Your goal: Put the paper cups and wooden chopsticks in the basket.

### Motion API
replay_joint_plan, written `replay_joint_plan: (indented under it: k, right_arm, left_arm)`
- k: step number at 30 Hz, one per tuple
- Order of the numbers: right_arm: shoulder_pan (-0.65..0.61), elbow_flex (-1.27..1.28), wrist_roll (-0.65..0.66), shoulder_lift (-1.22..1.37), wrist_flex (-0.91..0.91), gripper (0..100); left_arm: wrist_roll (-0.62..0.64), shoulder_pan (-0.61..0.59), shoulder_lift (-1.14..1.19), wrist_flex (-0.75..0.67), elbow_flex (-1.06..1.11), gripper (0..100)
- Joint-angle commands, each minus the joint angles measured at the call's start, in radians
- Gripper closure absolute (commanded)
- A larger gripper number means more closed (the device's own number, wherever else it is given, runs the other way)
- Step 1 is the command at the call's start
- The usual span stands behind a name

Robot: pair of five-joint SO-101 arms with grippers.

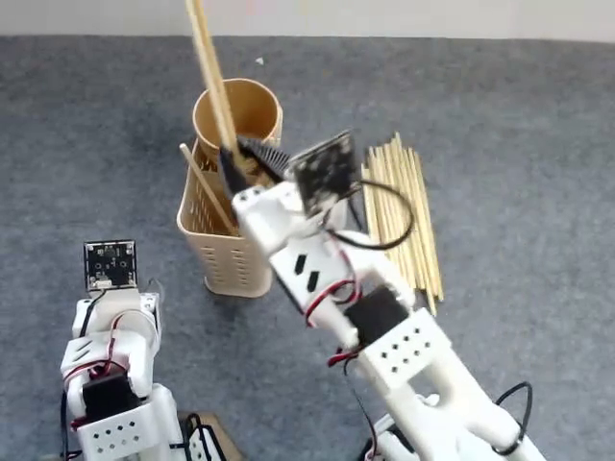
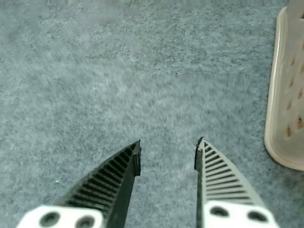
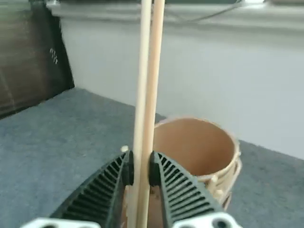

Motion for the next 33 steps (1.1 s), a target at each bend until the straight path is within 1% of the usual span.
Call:
replay_joint_plan:
  k: [1, 3, 7, 8, 11, 15, 17, 18, 19, 23, 24, 26, 28, 30, 33]
  right_arm:
    - [-0.021, 0.007, 0.025, -0.021, -0.039, 98.8]
    - [-0.019, 0.008, 0.025, -0.021, -0.038, 96.8]
    - [-0.018, 0.008, 0.025, -0.021, -0.036, 84.5]
    - [-0.018, 0.008, 0.026, -0.022, -0.033, 82.7]
    - [-0.016, 0.008, 0.028, -0.028, -0.033, 82.1]
    - [0.018, 0.007, 0.029, -0.030, -0.033, 82.1]
    - [0.047, -0.005, 0.071, -0.038, -0.025, 82.1]
    - [0.071, -0.030, 0.100, -0.053, 0.008, 82.1]
    - [0.110, -0.065, 0.120, -0.074, 0.093, 82.1]
    - [0.298, -0.317, 0.133, -0.120, 0.585, 82.1]
    - [0.355, -0.380, 0.146, -0.114, 0.685, 82.1]
    - [0.447, -0.427, 0.230, -0.077, 0.823, 82.1]
    - [0.526, -0.403, 0.310, -0.010, 0.875, 82.1]
    - [0.590, -0.349, 0.364, 0.074, 0.878, 82.1]
    - [0.648, -0.266, 0.414, 0.211, 0.797, 82.1]
  left_arm:
    - [-0.014, 0.015, -0.005, -0.021, -0.005, 79]
    - [-0.014, 0.015, -0.005, -0.020, -0.005, 79]
    - [-0.014, 0.015, -0.005, -0.020, -0.005, 79]
    - [-0.014, 0.015, -0.005, -0.020, -0.005, 79]
    - [-0.014, 0.015, -0.005, -0.018, -0.005, 79]
    - [-0.014, 0.015, -0.005, -0.018, -0.005, 79]
    - [-0.014, 0.015, -0.005, -0.018, -0.005, 79]
    - [-0.014, 0.015, -0.005, -0.018, -0.005, 79]
    - [-0.014, 0.015, -0.005, -0.018, -0.005, 79]
    - [-0.014, 0.016, -0.005, -0.020, -0.005, 79]
    - [-0.014, 0.016, -0.005, -0.018, -0.005, 79]
    - [-0.014, 0.016, -0.005, -0.017, -0.005, 79]
    - [-0.014, 0.016, -0.005, -0.017, -0.005, 79]
    - [-0.014, 0.016, -0.005, -0.015, -0.005, 79]
    - [-0.014, 0.016, -0.005, -0.015, -0.005, 79]
